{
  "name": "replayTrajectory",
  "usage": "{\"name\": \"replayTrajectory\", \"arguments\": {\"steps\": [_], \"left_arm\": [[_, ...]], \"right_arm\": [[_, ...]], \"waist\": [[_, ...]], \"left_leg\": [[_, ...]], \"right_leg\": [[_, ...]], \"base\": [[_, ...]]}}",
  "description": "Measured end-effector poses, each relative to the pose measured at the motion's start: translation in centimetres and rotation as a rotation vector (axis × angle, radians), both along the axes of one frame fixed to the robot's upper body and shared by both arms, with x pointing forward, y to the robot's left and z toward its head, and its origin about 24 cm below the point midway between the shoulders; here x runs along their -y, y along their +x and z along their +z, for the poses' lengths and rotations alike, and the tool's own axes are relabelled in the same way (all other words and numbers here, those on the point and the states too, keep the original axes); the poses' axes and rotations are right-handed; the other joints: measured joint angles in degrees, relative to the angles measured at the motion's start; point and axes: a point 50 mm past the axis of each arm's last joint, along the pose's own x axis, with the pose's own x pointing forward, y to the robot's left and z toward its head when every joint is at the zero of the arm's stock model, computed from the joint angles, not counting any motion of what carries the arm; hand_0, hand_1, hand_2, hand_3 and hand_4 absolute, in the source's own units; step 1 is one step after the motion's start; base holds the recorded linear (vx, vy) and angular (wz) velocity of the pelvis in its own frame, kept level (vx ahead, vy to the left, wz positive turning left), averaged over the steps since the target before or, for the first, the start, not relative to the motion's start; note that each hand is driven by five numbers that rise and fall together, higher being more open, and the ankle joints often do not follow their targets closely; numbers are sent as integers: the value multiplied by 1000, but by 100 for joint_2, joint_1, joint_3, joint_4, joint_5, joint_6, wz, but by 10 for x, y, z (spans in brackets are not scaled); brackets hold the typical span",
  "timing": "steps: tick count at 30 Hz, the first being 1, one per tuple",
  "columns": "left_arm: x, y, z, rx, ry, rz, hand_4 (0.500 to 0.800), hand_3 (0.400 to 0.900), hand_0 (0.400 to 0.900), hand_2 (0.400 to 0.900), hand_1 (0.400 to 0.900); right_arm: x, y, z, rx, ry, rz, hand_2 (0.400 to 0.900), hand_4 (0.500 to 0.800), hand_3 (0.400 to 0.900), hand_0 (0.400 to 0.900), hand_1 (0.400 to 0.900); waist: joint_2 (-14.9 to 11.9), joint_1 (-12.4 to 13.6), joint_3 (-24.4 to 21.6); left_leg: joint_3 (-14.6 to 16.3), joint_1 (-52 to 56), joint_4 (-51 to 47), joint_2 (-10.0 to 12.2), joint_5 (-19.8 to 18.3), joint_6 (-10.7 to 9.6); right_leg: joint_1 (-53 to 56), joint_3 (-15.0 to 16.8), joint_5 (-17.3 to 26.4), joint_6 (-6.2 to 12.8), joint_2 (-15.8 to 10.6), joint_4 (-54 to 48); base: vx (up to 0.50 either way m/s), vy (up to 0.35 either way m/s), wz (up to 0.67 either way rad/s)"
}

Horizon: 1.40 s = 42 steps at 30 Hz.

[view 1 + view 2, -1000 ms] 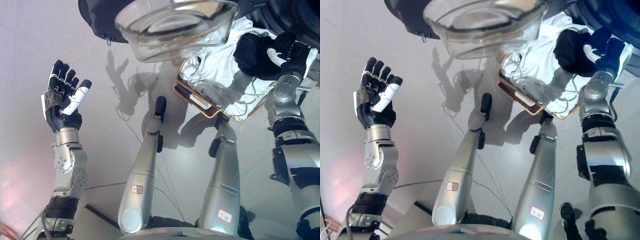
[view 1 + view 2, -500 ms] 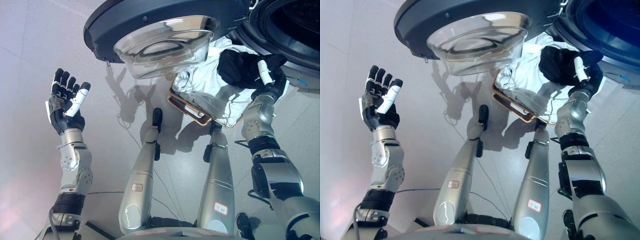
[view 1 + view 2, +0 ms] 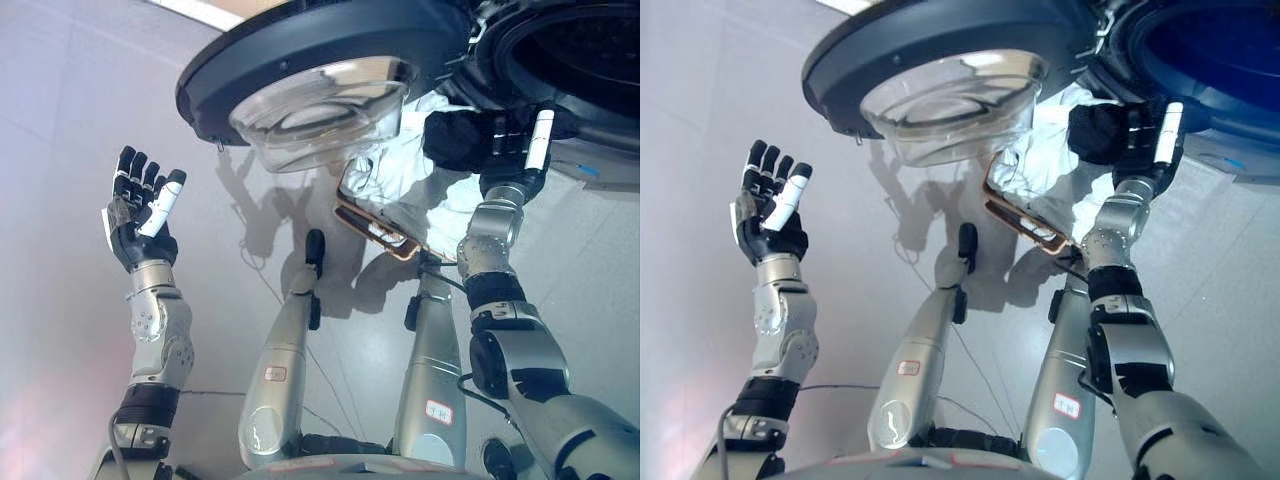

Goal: Put the clothes in the basket into the washing machine.

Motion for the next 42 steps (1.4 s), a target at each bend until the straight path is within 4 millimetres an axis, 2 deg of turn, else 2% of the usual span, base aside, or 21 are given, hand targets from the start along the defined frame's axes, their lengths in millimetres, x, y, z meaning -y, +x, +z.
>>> {"name": "replayTrajectory", "arguments": {"steps": [5,10,17,24,26,29,30,38,42], "left_arm": [[-3,0,-10,-49,-3,16,800,900,900,900,900],[-5,0,-14,-67,-2,22,800,900,900,900,900],[-7,0,-14,-70,5,21,800,900,900,900,900],[-13,-1,-11,-71,36,24,800,900,900,900,900],[-13,-1,-11,-71,39,21,800,900,900,900,900],[-13,0,-10,-64,45,14,800,900,900,900,900],[-13,0,-9,-64,47,14,800,900,900,900,900],[-18,2,-12,-83,68,9,800,900,900,900,900],[-28,0,-10,-95,94,28,800,900,900,900,900]], "right_arm": [[-1,5,31,92,12,-15,400,500,400,400,400],[12,4,75,171,7,-63,400,500,400,400,400],[40,3,100,119,46,-162,400,500,400,400,400],[47,4,113,78,73,-183,400,500,400,400,400],[51,3,121,84,72,-194,400,500,400,400,400],[73,-5,144,68,111,-255,400,500,400,400,400],[82,-9,145,54,117,-282,400,500,400,400,400],[106,-21,145,-2,134,-340,400,500,400,400,400],[114,-25,145,-130,32,-408,400,500,400,400,400]], "waist": [[8,-50,-5],[13,-39,-8],[15,57,-10],[27,95,-17],[61,107,-38],[148,142,-95],[153,184,-98],[232,230,-149],[236,233,-152]], "left_leg": [[32,327,-118,3,13,17],[22,516,-221,3,30,27],[8,533,-220,-6,33,28],[5,534,-278,-9,58,40],[-14,531,-402,-10,119,40],[-132,541,-645,-10,263,29],[-150,591,-745,-5,313,23],[-294,765,-1120,-60,529,60],[-281,751,-1160,-103,552,94]], "right_leg": [[314,5,42,32,-4,-126],[528,-11,83,49,-8,-261],[557,-24,90,57,-18,-251],[562,-26,97,54,-19,-313],[564,-47,152,72,-21,-422],[647,-199,259,85,-39,-646],[678,-238,259,85,-43,-678],[833,-348,275,113,-137,-799],[835,-345,300,153,-182,-867]], "base": [[17,0,0],[23,-19,3],[7,-5,2],[3,2,2],[21,7,13],[49,-12,17],[93,-22,20],[28,-5,10],[2,11,-9]]}}
